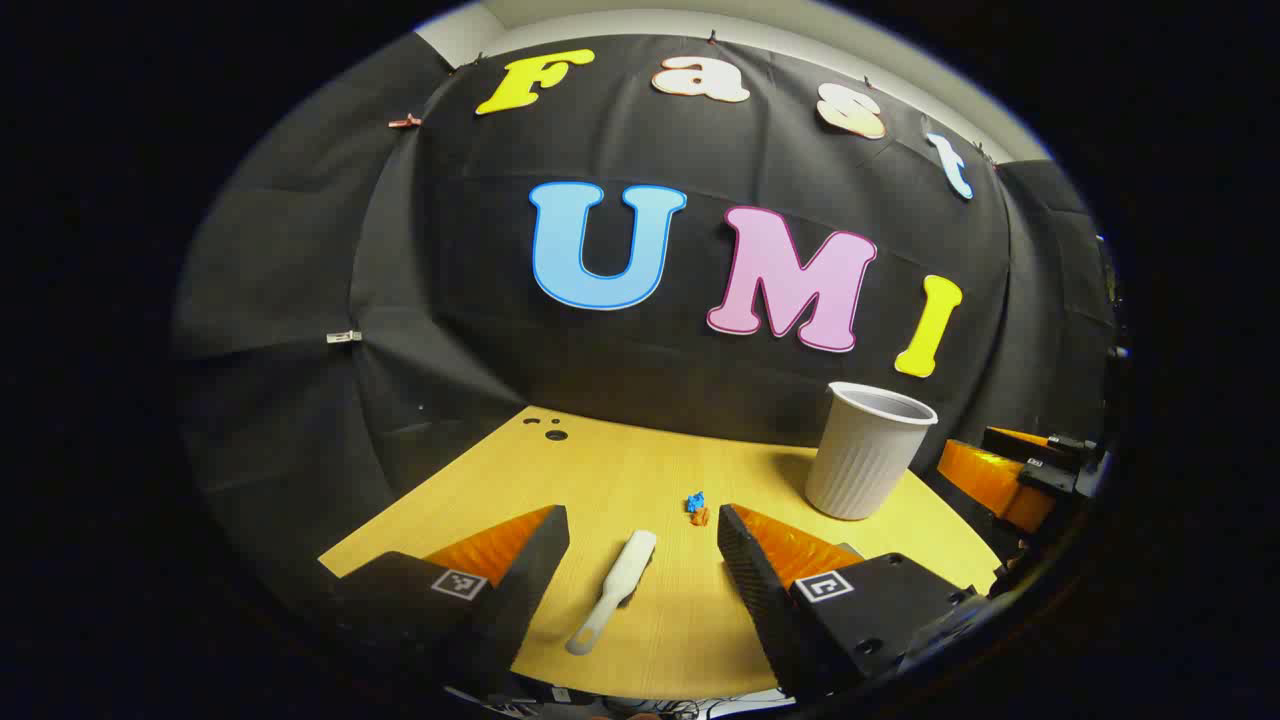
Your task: Pick up the small broom and dustpan from the desktop, sweep the trash into the dustpan with the broom, and then empty the trash into the garbage bin.
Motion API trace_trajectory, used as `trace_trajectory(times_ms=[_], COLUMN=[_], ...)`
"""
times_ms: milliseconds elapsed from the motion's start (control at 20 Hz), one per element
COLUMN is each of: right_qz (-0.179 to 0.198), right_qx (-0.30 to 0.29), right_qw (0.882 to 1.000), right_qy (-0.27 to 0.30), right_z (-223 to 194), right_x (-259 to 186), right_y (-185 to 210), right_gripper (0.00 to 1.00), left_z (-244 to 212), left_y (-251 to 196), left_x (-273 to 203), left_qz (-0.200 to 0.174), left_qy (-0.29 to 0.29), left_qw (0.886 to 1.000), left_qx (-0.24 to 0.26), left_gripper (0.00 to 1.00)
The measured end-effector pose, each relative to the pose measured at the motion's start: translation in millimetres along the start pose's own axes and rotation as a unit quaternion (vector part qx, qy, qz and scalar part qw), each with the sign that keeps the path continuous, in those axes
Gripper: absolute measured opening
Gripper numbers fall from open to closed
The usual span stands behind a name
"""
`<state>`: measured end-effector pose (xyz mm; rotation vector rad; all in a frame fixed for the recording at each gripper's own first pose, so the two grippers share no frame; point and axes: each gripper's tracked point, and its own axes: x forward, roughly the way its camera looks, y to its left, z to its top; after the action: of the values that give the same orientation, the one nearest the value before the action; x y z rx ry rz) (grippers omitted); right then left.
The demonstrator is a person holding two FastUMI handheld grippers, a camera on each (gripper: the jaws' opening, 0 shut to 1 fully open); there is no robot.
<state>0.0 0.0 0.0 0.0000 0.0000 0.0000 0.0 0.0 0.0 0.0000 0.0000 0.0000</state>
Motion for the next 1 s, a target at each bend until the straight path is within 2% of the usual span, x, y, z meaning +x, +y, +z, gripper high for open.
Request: trace_trajectory(times_ms=[200, 450, 750, 1000], right_qz=[-0.002, -0.003, -0.002, -0.008], right_qx=[-0.001, 0.014, 0.018, 0.03], right_qw=[1.0, 0.999, 0.997, 0.994], right_qy=[0.014, 0.044, 0.077, 0.107], right_z=[-8.0, -25.7, -48.3, -70.0], right_x=[9.0, 15.7, 21.4, 24.7], right_y=[-3.8, -7.2, -13.9, -25.1], right_gripper=[0.98, 0.98, 0.98, 0.98], left_z=[-2.0, -16.2, -35.1, -68.5], left_y=[-0.1, -4.0, 5.9, 10.5], left_x=[13.7, 24.3, 35.5, 62.0], left_qz=[-0.003, -0.025, -0.024, -0.045], left_qy=[0.006, 0.038, 0.065, 0.13], left_qw=[1.0, 0.999, 0.997, 0.99], left_qx=[0.012, 0.018, 0.026, 0.008], left_gripper=[0.96, 0.96, 0.96, 0.96])
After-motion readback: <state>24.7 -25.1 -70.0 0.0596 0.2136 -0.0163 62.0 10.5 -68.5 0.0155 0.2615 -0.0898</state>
